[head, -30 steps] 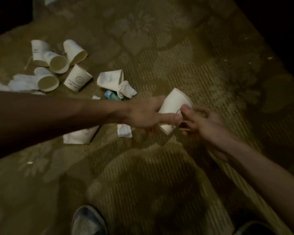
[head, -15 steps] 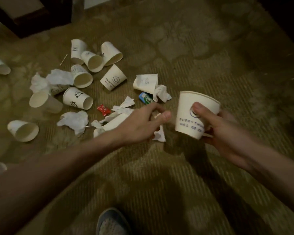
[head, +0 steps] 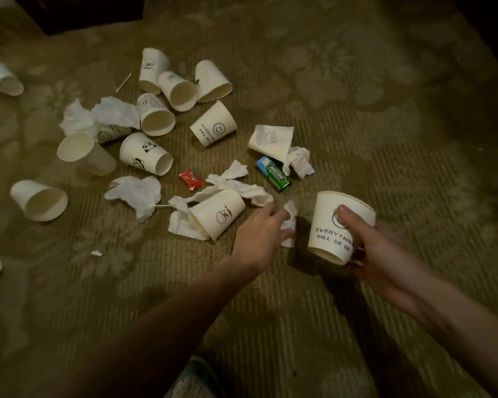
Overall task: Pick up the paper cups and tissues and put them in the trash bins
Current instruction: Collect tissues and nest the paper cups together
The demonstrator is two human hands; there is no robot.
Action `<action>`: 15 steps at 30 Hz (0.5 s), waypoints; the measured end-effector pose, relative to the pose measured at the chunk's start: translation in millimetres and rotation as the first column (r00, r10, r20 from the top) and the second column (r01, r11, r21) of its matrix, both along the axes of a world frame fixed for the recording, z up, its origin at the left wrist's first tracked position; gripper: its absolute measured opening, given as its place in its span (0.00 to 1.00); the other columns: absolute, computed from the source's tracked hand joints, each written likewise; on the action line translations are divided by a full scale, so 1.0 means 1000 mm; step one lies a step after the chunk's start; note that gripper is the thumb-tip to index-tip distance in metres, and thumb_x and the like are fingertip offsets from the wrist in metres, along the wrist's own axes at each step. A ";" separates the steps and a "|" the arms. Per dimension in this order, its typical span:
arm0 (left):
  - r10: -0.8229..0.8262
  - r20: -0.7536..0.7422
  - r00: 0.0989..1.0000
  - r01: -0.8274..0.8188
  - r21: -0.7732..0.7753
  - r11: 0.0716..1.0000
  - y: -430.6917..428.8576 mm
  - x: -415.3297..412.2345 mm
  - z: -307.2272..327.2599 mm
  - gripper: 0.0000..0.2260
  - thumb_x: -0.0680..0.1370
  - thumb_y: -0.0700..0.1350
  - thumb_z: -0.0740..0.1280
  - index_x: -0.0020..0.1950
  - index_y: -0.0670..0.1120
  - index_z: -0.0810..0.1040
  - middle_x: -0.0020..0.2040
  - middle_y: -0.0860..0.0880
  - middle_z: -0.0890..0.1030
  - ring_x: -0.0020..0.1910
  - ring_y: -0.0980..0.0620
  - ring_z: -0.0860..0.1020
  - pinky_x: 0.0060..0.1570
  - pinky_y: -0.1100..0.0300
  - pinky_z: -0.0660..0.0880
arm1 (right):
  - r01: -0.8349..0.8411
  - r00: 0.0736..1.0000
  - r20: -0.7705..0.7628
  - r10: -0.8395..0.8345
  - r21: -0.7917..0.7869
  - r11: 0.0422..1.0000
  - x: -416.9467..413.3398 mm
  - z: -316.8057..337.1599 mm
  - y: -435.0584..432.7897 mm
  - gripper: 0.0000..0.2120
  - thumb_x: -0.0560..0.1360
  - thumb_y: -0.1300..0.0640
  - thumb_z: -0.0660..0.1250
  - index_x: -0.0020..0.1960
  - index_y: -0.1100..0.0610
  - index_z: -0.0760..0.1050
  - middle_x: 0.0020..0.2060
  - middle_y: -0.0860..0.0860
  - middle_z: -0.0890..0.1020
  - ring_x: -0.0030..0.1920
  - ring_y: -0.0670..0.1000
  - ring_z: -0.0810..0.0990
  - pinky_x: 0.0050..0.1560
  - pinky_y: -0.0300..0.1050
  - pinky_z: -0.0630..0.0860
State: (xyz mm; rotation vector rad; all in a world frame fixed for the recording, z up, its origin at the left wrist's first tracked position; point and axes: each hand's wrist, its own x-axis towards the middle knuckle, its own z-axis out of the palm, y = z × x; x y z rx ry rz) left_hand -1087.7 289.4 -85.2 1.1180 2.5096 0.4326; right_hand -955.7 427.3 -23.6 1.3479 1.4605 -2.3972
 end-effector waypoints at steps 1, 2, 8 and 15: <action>-0.004 -0.010 1.000 0.004 0.023 1.000 -0.001 0.000 -0.001 0.14 0.80 0.53 0.64 0.63 0.50 0.76 0.61 0.49 0.74 0.58 0.52 0.73 0.48 0.62 0.66 | 0.006 1.000 0.004 -0.006 -0.010 1.000 -0.001 -0.001 0.000 0.28 0.61 0.40 0.73 0.58 0.48 0.77 0.44 0.50 0.87 0.42 0.48 0.86 0.38 0.47 0.78; -0.002 -0.016 1.000 0.002 0.039 0.999 -0.002 0.000 -0.002 0.12 0.81 0.53 0.64 0.60 0.49 0.77 0.59 0.49 0.75 0.56 0.52 0.72 0.47 0.62 0.64 | 0.010 1.000 0.006 -0.010 -0.022 1.000 -0.001 -0.002 -0.001 0.29 0.61 0.40 0.73 0.59 0.48 0.77 0.45 0.50 0.87 0.42 0.48 0.86 0.37 0.46 0.78; 0.153 0.226 0.962 -0.196 0.181 0.964 -0.003 0.007 0.006 0.05 0.75 0.48 0.69 0.42 0.51 0.73 0.45 0.55 0.72 0.43 0.57 0.71 0.37 0.64 0.65 | 0.036 0.999 -0.008 -0.037 -0.088 0.995 -0.001 -0.009 -0.004 0.29 0.62 0.40 0.72 0.60 0.51 0.77 0.44 0.51 0.86 0.40 0.47 0.85 0.31 0.42 0.79; 0.242 0.443 0.863 -0.413 0.343 0.844 0.038 -0.024 0.047 0.06 0.82 0.41 0.59 0.55 0.51 0.72 0.42 0.51 0.78 0.38 0.54 0.78 0.36 0.50 0.79 | 0.083 0.997 0.008 -0.083 -0.134 0.987 0.000 -0.012 0.009 0.27 0.63 0.39 0.71 0.58 0.48 0.78 0.44 0.49 0.86 0.39 0.45 0.84 0.34 0.43 0.75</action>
